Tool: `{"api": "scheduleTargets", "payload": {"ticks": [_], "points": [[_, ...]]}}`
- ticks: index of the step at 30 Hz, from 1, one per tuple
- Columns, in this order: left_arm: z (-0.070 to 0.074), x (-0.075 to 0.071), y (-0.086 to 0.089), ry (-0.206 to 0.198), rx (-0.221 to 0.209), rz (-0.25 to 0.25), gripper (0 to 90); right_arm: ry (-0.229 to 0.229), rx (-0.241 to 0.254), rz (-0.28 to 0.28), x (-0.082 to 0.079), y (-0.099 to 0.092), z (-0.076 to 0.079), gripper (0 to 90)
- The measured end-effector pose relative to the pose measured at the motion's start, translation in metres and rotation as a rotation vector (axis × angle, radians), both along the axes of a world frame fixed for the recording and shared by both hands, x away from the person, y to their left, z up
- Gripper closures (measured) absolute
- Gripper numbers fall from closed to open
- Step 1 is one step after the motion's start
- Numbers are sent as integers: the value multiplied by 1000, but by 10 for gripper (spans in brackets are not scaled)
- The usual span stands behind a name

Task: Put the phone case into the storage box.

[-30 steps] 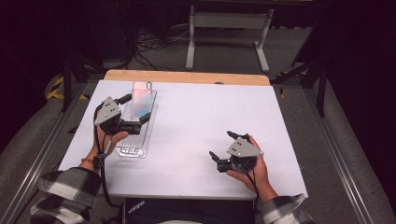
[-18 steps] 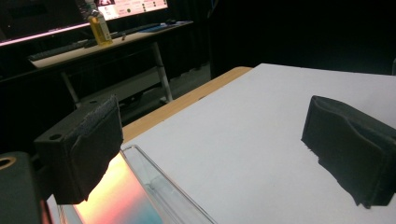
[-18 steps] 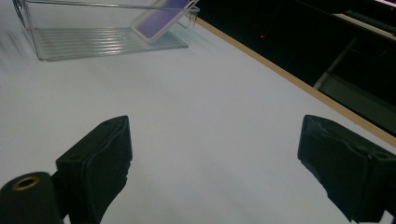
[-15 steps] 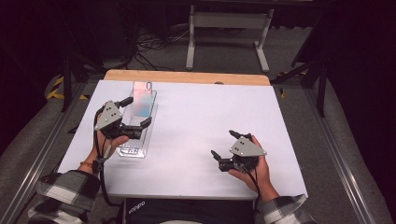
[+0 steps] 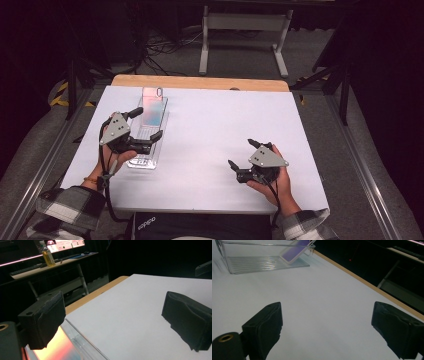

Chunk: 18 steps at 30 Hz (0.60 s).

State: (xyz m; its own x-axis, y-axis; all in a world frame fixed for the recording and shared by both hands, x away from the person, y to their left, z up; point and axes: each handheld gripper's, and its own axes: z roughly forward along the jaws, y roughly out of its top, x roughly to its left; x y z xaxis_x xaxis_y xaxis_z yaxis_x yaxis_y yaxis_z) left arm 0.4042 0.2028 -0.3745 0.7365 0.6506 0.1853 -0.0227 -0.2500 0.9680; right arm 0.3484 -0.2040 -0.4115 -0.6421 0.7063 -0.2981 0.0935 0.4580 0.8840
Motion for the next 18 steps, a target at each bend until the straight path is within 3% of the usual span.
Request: {"api": "scheduleTargets", "payload": {"ticks": [18], "points": [[-3, -11, -11, -10, 27, -52, 56, -3, 16, -9, -1, -2, 3, 107]]}}
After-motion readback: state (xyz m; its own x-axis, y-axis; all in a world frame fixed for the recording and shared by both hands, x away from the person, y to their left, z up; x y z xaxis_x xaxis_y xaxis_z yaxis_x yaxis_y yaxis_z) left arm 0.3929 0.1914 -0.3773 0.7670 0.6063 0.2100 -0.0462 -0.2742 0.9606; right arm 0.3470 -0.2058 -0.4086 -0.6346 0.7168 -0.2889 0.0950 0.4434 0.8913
